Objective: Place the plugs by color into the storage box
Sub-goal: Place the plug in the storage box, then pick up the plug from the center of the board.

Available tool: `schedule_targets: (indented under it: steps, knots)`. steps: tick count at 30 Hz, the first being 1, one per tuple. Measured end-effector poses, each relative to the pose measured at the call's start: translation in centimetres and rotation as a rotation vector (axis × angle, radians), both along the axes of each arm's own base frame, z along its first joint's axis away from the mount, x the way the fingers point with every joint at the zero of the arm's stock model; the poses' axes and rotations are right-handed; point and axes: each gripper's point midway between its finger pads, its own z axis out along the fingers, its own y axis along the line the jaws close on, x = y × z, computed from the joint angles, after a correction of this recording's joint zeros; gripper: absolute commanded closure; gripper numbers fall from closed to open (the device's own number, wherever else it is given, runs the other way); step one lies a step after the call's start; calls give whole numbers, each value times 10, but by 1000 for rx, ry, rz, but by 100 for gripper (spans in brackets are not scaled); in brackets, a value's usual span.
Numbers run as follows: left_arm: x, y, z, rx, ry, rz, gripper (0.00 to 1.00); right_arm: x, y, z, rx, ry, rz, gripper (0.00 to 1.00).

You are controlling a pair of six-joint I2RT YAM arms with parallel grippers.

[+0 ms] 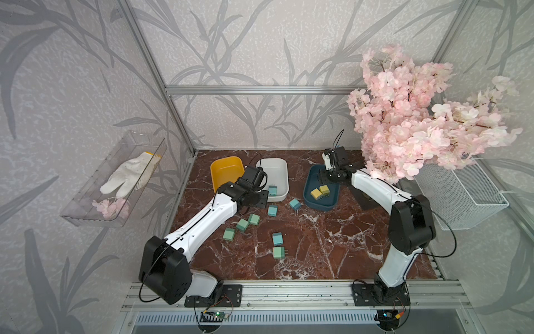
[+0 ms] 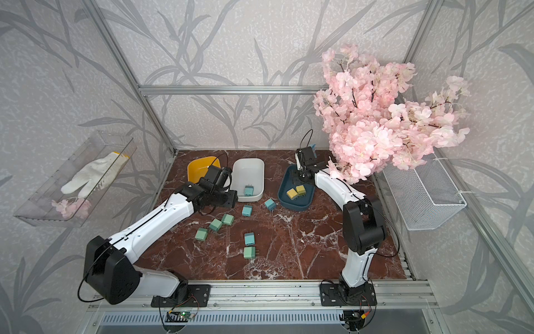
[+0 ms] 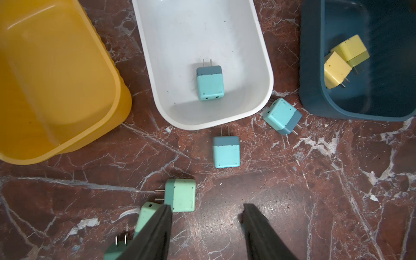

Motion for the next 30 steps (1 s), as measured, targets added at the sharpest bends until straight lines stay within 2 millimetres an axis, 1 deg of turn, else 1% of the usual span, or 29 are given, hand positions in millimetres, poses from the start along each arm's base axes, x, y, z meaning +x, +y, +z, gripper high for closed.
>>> schedule_targets:
  steps: [4,7,10,12,15,19,21,24,28,30]
  knots:
    - [-11,6,-6,21,30,-9,47,-12,22,6,9,-3,44,35]
    - [-20,10,-7,21,43,2,50,-22,36,19,23,-24,73,35]
    - [-30,12,-7,8,50,17,50,-35,47,36,46,-54,97,35]
    - [-36,9,-6,-4,48,17,49,-45,55,49,67,-85,114,35]
    - [-43,5,-5,-24,47,20,50,-59,65,64,94,-115,139,35]
    - [-52,-5,-11,-29,57,8,49,-78,76,72,128,-133,165,35]
    - [-53,-9,-13,-29,61,6,48,-89,79,71,143,-130,174,35]
    - [-46,-14,-22,-14,63,10,44,-102,81,70,166,-128,185,35]
    - [-34,-19,-48,26,97,22,39,-112,79,76,198,-155,188,35]
    - [-29,-21,-59,41,112,23,38,-115,77,75,207,-164,187,34]
